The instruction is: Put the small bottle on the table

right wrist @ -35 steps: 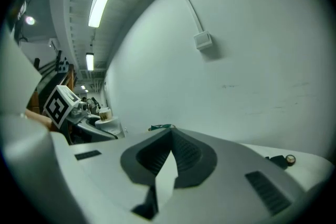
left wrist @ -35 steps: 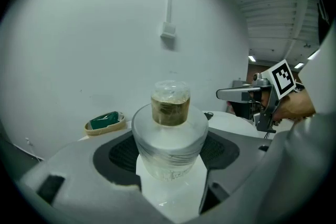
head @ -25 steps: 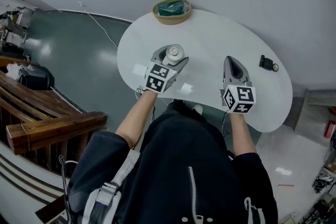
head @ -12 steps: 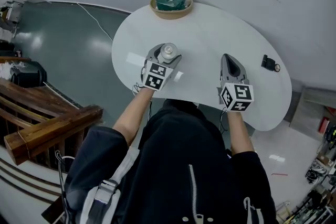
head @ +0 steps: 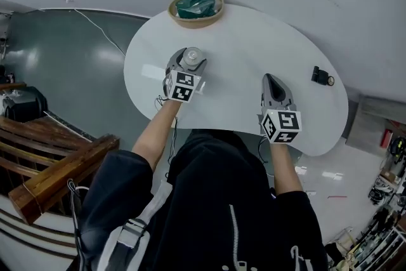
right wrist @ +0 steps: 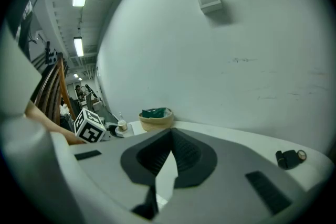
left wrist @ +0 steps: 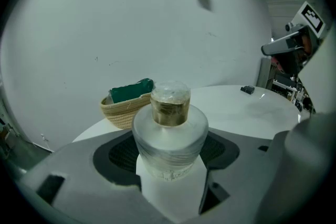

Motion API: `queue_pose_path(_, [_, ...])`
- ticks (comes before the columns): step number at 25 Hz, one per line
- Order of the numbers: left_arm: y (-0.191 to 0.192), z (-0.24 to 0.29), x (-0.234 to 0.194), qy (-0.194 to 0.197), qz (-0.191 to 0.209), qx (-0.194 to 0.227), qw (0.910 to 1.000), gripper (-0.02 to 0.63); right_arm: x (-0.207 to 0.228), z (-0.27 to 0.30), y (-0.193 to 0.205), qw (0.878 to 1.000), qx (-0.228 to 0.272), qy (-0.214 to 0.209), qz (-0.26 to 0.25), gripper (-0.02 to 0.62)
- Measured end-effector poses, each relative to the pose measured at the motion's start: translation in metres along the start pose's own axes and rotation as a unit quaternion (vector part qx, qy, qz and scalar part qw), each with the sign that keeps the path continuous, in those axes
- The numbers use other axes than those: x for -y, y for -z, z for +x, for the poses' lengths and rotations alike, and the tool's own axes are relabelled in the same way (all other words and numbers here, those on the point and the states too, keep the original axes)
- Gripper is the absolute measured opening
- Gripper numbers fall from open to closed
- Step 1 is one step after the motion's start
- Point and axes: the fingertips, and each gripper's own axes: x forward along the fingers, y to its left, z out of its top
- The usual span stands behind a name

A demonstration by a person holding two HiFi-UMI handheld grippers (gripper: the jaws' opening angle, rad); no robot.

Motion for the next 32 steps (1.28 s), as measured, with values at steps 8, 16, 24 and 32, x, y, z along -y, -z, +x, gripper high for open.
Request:
queue_pose_path(8, [0.016,0.054,-0.026,0.003,-0.008,-0.031,0.9995,0.339,0.015,-0.008,0.004,0.999,-0.009,0.038,0.015,0.003])
queue_pose_path(16, [0.025,0.068,-0.029,0.011,-0.031,-0.041,0.9986,0.339,0.024,-0.016,0.015,0.998,-0.016,0.061,0.031,0.003])
queue_pose_path(24, [0.033,0.070,-0.023,0.019,-0.017,-0.051,0.9984,0.339,0.020,-0.019,0.018,0.998,-0.013,0.057,0.037,0.003])
queue_pose_path(32, [0.024,0.039,-0.024,0.004,-0.017,-0.033,0.9993,0.403,0.018,-0.025,0.014,0.998,0.007,0.046,0.033,0.003])
